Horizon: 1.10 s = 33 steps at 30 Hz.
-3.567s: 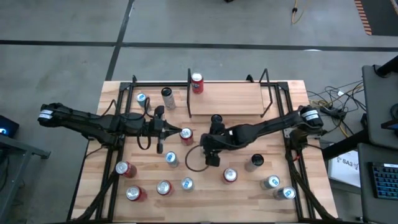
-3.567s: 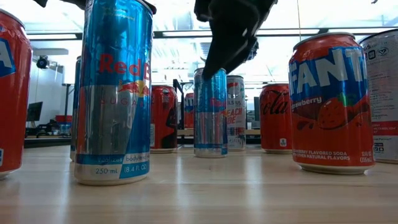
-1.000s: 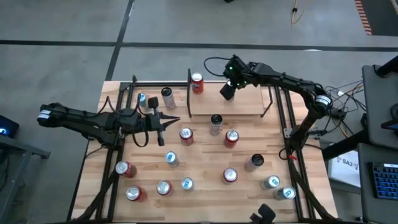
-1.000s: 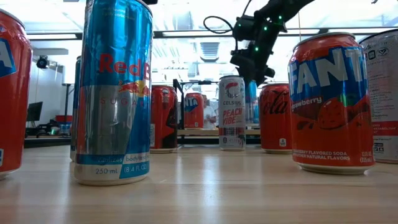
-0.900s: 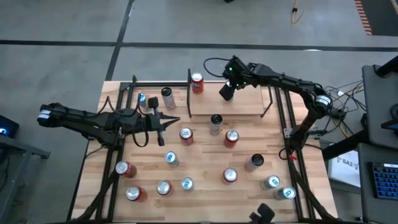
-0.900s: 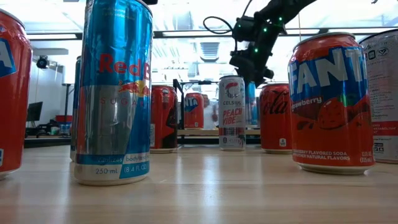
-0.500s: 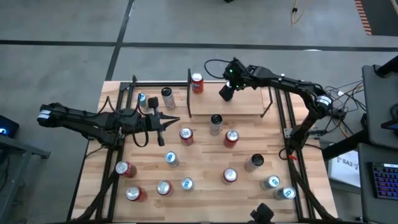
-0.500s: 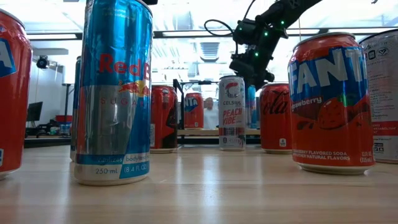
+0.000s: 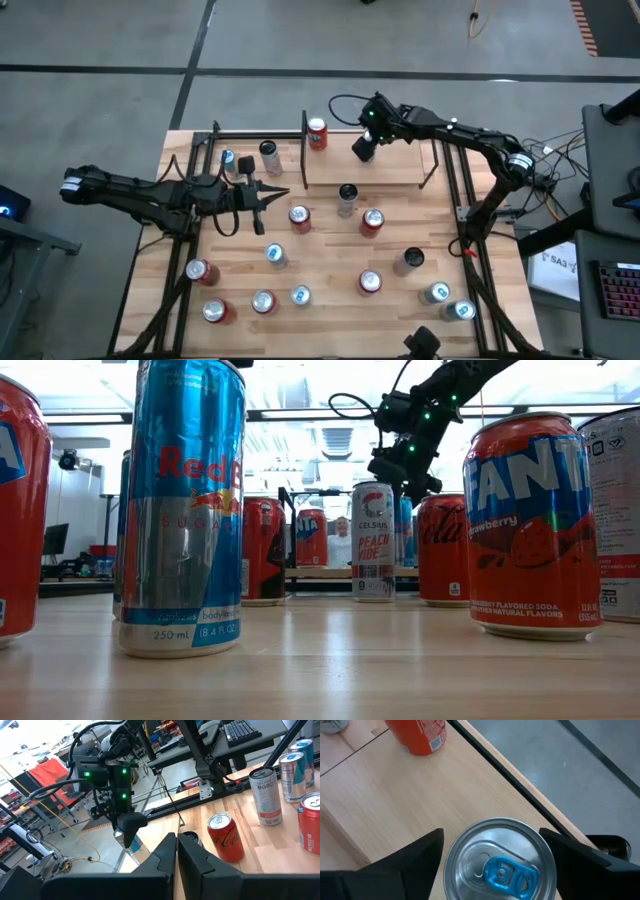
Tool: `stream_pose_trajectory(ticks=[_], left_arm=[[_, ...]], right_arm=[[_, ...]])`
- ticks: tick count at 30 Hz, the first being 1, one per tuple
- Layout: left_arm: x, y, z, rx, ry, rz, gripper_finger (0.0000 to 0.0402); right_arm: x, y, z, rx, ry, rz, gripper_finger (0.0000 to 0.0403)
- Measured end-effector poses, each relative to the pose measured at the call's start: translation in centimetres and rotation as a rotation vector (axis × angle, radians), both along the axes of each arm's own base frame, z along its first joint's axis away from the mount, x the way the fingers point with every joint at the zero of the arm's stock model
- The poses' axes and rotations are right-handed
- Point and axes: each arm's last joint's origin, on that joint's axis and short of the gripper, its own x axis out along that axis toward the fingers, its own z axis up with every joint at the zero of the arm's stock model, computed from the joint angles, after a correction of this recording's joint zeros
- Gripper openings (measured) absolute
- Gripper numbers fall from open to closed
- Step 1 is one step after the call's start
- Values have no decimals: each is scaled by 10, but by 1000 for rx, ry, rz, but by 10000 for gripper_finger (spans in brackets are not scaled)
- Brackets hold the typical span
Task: Place canned beverage on shelf
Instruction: Put the blue soda can on the shelf
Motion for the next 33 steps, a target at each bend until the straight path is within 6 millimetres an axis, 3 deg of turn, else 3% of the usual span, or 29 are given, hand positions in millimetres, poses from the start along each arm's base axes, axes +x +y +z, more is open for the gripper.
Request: stream_pose_trajectory(ticks=[10,19,27,33], left_arm=[[0,0,0,1,4,0,0],[0,0,-1,3,6,0,0],[0,0,-1,3,7,-1,0],[0,0,-1,4,12,-1,0]], right_arm=[[-5,4,13,-24,-38,-11,345],[-21,17,51,-65,-188,-69,334],[-30,51,78,-39,-294,-72,334],[-26,91,60,85,-72,128,331]])
